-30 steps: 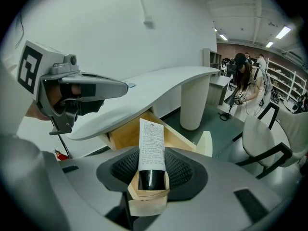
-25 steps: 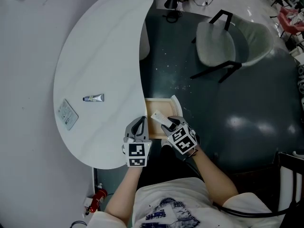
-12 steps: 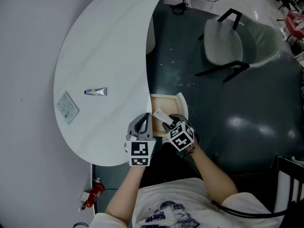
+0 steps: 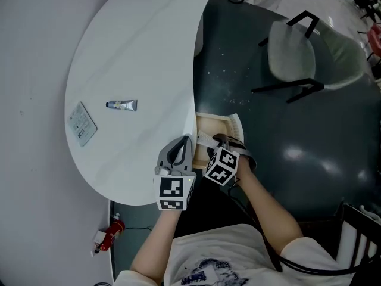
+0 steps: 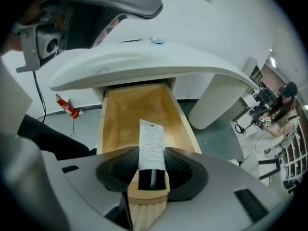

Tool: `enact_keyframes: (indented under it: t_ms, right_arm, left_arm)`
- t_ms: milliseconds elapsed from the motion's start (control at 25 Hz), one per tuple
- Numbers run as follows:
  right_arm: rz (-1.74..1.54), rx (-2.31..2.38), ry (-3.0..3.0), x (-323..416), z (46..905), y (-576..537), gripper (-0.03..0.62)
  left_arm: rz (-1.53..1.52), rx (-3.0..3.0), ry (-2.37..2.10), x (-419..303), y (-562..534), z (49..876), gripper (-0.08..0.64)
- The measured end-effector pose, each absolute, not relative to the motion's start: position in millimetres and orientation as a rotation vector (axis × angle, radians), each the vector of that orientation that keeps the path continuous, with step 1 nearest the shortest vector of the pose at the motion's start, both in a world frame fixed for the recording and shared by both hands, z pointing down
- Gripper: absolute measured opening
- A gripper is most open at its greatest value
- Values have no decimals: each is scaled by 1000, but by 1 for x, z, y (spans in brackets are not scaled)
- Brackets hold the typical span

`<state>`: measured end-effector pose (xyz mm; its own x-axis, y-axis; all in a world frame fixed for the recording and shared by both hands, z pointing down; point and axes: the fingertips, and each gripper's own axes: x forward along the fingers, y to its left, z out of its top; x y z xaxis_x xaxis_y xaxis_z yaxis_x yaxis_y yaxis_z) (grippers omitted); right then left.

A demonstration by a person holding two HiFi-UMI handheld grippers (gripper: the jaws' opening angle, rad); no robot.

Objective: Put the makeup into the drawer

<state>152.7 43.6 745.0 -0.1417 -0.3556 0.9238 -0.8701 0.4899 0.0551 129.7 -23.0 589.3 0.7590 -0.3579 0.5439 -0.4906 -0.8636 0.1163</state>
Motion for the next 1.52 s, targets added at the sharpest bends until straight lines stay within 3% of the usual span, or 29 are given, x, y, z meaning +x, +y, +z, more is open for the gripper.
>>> enact_keyframes:
  t_ms: [1120, 1520]
  right_arm:
    - [-97, 99, -1700, 121, 805, 48, 179]
    - [-120, -20, -1691, 122, 825, 53, 179]
  left_arm:
    - [838, 2697, -711, 114, -37, 608, 40]
    - [851, 2679, -714, 106, -35, 613, 40]
